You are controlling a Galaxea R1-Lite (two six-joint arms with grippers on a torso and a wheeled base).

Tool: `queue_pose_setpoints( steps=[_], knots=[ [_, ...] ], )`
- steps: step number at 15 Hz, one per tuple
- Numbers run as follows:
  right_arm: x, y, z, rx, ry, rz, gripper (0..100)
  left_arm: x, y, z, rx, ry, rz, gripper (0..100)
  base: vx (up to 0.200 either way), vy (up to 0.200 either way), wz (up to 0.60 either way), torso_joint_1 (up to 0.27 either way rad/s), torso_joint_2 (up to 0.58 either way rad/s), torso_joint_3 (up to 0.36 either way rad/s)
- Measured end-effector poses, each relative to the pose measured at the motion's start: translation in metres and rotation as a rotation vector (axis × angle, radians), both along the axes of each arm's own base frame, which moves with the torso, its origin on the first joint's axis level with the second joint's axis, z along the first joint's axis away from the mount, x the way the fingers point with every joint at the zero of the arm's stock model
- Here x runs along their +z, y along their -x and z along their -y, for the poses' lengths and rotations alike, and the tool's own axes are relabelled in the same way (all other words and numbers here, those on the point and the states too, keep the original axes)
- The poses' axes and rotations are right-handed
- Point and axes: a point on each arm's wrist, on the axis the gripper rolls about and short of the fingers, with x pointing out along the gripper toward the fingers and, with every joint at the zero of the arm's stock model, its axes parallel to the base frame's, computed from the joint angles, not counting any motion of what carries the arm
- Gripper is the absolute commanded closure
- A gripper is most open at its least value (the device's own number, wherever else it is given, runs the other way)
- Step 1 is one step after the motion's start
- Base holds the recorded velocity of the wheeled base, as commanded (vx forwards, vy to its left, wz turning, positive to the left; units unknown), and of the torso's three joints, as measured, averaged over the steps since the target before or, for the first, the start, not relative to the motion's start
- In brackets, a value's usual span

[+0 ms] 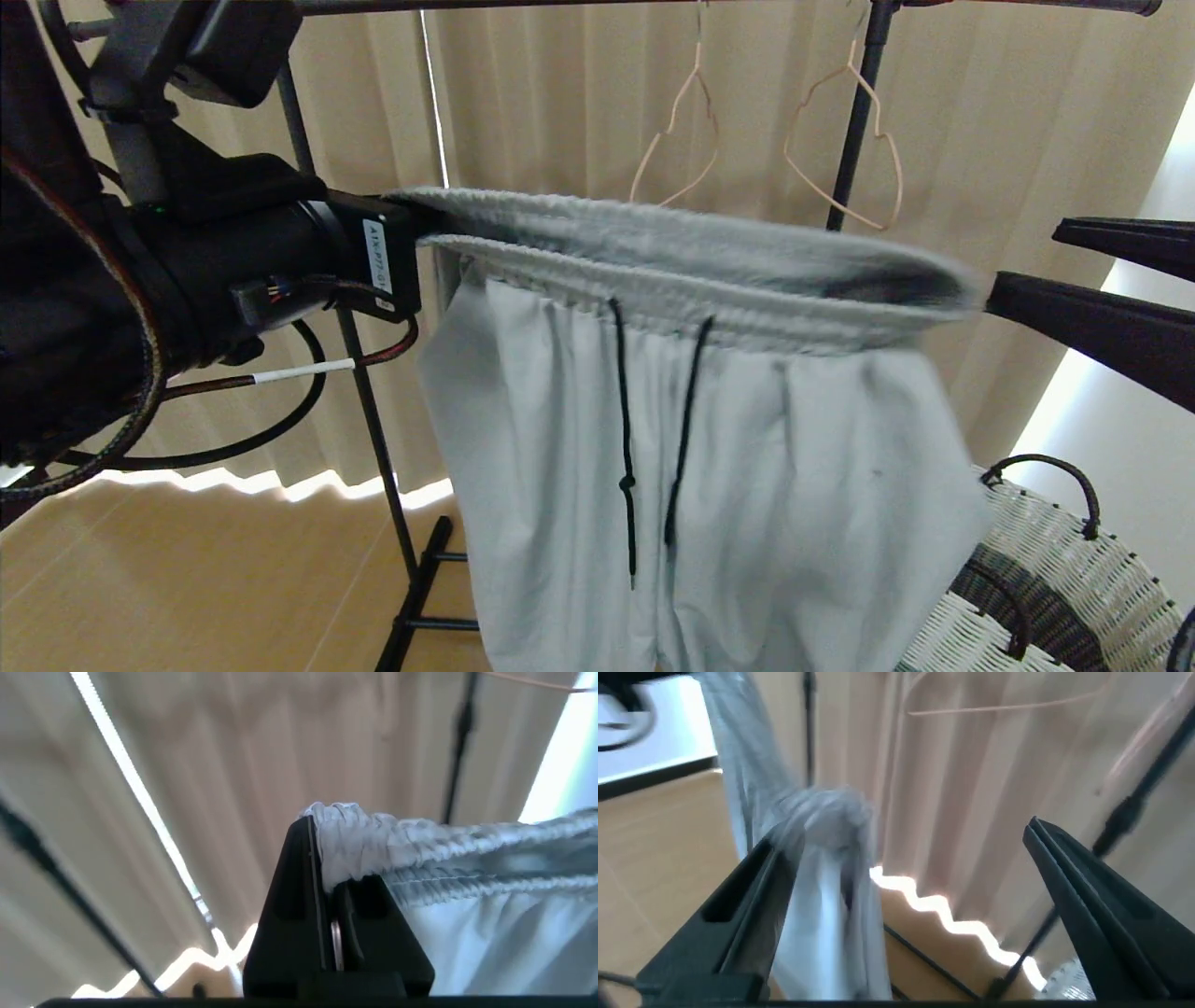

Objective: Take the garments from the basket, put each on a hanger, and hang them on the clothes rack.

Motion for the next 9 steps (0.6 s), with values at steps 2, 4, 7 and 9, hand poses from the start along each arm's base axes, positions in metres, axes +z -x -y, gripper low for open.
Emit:
queue_pose_setpoints(
  steps=[2, 4, 7, 9],
  knots=[
    [-0.001, 0.005, 0.003, 0.022, -0.009, 0.004, 0, 0.000, 0.000, -0.001, 0.020, 0.000, -0.002, 100, 0.000, 0.000, 0.00, 0.000, 0.00, 0.000],
    [0.000, 0.009, 0.006, 0.029, -0.017, 0.013, 0, 0.001, -0.002, -0.004, 0.053, 0.003, 0.002, 100, 0.000, 0.000, 0.00, 0.000, 0.00, 0.000],
    [0.001, 0.015, 0.009, 0.051, -0.028, 0.025, 0, 0.001, -0.006, -0.010, 0.092, 0.005, 0.002, 100, 0.000, 0.000, 0.00, 0.000, 0.00, 0.000],
    [0.002, 0.016, 0.010, 0.043, -0.033, 0.030, 0, -0.002, -0.008, -0.016, 0.116, -0.004, -0.004, 100, 0.000, 0.000, 0.00, 0.000, 0.00, 0.000]
  ],
)
